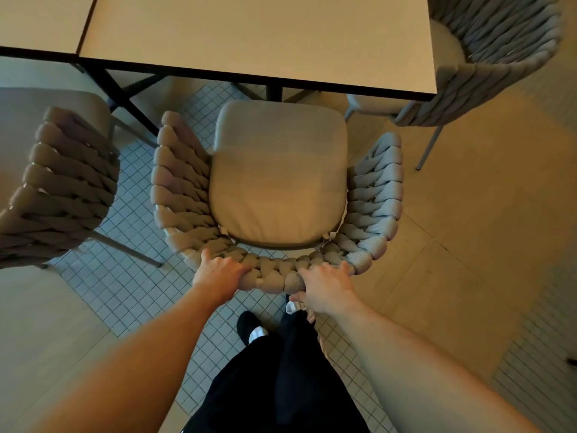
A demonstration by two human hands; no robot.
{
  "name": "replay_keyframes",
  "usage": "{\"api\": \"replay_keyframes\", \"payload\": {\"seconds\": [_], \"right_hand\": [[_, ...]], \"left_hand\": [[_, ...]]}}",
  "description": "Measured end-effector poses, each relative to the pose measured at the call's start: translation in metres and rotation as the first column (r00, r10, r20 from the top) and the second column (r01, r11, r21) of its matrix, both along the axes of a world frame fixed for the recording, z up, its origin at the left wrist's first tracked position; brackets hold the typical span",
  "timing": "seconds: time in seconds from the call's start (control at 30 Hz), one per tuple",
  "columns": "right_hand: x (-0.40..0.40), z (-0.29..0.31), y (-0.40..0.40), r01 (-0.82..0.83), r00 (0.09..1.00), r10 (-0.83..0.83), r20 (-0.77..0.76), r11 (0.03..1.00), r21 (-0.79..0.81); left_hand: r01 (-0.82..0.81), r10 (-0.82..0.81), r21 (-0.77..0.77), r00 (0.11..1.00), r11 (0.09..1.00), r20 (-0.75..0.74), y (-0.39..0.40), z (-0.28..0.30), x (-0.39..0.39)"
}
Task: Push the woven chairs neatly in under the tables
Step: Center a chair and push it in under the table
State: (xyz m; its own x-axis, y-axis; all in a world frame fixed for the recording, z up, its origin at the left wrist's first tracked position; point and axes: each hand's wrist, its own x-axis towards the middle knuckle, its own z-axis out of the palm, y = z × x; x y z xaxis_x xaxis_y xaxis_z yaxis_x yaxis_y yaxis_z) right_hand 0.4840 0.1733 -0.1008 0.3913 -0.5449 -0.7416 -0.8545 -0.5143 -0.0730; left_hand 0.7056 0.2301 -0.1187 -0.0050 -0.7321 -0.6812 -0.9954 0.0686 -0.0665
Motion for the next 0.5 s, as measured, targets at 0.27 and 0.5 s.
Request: {"api": "replay_keyframes", "payload": {"seconds": [0.27, 0.5], "right_hand": [[-0.019, 0.001, -0.023, 0.014, 1.000, -0.013, -0.021, 1.000, 0.017], [-0.024, 0.001, -0.031, -0.009, 1.000, 0.009, -0.016, 0.999, 0.031]], "left_hand": [[0.022, -0.022, 0.023, 1.000, 0.999, 0.001, -0.024, 0.003, -0.025], [0.017, -0.018, 0.045, 1.000, 0.999, 0.018, -0.030, 0.003, -0.030]]}}
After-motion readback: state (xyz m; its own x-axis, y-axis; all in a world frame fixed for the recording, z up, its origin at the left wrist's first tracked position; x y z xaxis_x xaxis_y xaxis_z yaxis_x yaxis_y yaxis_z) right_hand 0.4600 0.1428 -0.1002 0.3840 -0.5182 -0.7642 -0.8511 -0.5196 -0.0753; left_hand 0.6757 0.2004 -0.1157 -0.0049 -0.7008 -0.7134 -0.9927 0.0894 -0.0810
